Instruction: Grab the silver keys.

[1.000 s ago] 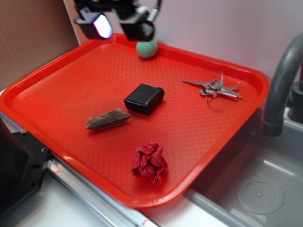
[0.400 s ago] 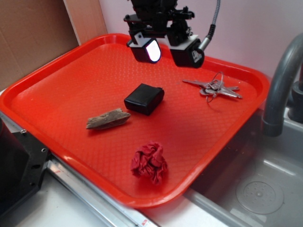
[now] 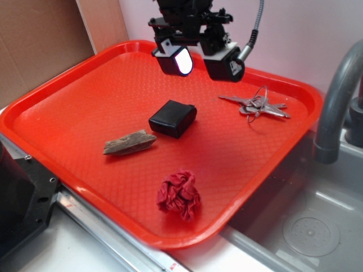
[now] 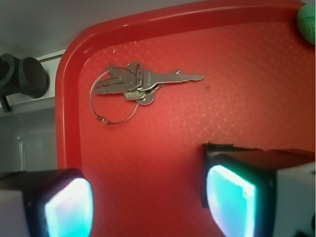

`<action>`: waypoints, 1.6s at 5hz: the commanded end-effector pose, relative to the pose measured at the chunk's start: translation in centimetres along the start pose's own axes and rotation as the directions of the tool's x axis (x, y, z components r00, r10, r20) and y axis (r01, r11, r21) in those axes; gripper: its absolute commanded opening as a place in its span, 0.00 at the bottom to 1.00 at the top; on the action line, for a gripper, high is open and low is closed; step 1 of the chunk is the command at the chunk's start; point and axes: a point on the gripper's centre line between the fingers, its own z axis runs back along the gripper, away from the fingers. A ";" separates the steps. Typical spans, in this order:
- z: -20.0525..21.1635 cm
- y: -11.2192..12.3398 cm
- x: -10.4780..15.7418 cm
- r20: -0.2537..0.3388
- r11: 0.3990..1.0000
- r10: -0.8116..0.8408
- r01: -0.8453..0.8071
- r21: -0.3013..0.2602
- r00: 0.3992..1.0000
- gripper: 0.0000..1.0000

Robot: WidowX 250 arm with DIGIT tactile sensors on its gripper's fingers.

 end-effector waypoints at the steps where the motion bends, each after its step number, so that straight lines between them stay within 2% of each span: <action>1: -1.3 -4.5 3.5 0.085 0.999 -0.045 0.046 -0.009 0.995 1.00; 2: -2.9 -4.6 4.3 0.069 0.999 -0.023 0.021 0.027 0.997 1.00; 3: -3.9 -4.5 4.3 0.072 0.996 0.007 -0.014 0.093 0.997 1.00; 4: -5.0 -4.4 4.5 0.057 0.992 0.005 -0.012 0.125 0.998 1.00; 5: -5.9 -4.6 4.8 0.040 0.993 -0.017 0.012 0.118 0.999 1.00; 6: -6.3 -4.4 5.0 0.040 0.991 -0.016 0.010 0.136 0.999 1.00; 7: -6.4 -3.2 4.7 0.037 0.986 0.014 -0.019 0.163 0.999 0.00; 8: -6.3 -2.5 4.5 0.025 0.984 0.020 -0.024 0.178 0.999 0.00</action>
